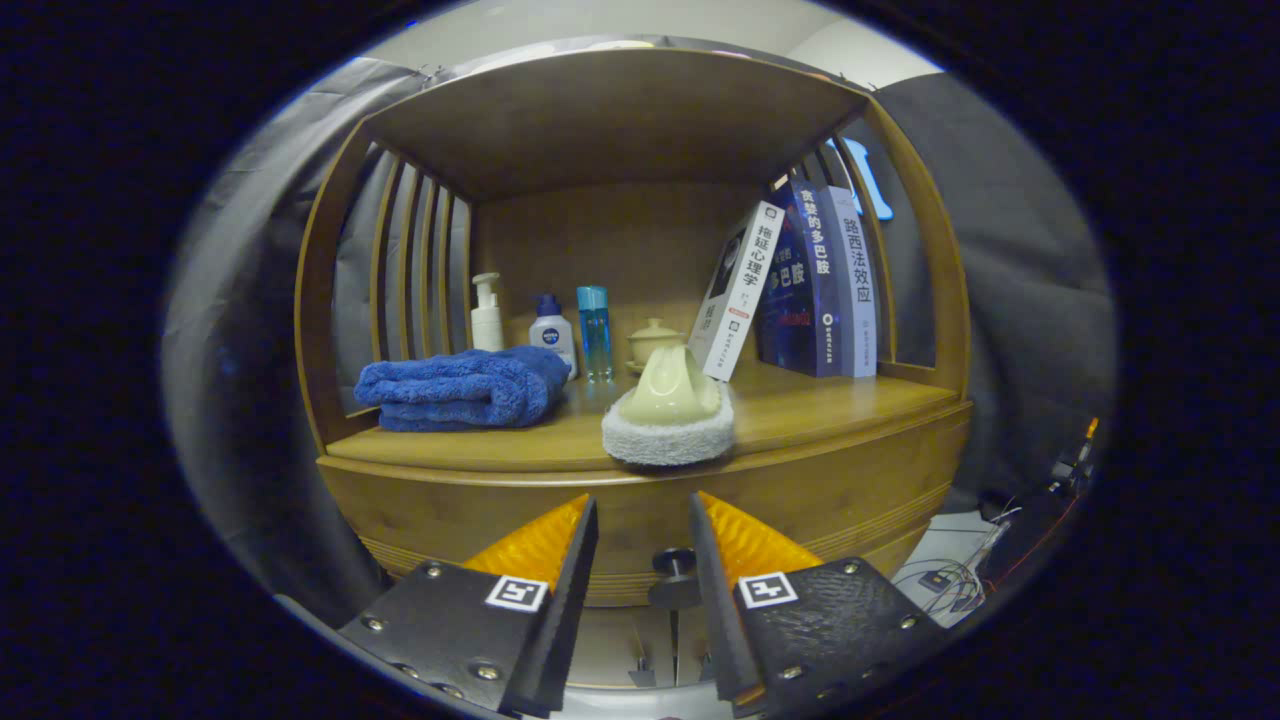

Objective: Pull open the drawer, take out the items inside it, and place them on the countertop above the cabinet.

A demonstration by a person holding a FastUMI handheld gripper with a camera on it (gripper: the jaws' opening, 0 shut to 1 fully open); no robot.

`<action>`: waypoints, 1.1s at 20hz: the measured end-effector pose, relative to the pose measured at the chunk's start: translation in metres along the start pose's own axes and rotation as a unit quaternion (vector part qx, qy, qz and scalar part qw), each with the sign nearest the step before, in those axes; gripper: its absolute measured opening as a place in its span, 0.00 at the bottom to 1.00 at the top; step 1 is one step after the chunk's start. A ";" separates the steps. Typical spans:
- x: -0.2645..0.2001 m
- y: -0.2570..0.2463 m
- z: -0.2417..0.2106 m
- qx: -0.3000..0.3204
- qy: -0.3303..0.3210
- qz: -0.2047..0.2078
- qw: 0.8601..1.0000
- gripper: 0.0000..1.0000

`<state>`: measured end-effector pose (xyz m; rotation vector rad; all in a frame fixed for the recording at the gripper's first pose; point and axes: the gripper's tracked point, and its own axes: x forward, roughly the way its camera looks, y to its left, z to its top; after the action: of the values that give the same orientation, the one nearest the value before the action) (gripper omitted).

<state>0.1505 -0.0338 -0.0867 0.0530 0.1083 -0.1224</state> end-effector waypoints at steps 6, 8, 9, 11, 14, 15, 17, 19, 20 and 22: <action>-0.016 -0.015 0.027 -0.022 -0.010 -0.004 1.000 0.55; -0.020 -0.019 0.041 -0.028 -0.019 -0.001 0.999 0.55; -0.023 -0.021 0.048 -0.033 -0.024 0.000 0.999 0.55; -0.030 -0.030 0.065 -0.047 -0.034 -0.002 0.998 0.55; -0.046 -0.049 0.097 -0.066 -0.056 -0.011 0.996 0.55; -0.052 -0.056 0.109 -0.070 -0.068 -0.016 0.995 0.55; -0.068 -0.072 0.129 -0.070 -0.082 -0.024 0.994 0.55; -0.085 -0.092 0.143 -0.070 -0.088 -0.036 0.993 0.55; -0.095 -0.103 0.148 -0.071 -0.089 -0.046 0.992 0.55; -0.111 -0.126 0.158 -0.071 -0.089 -0.071 0.991 0.55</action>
<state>0.0414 -0.1553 0.0765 -0.1085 -0.0587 -0.2596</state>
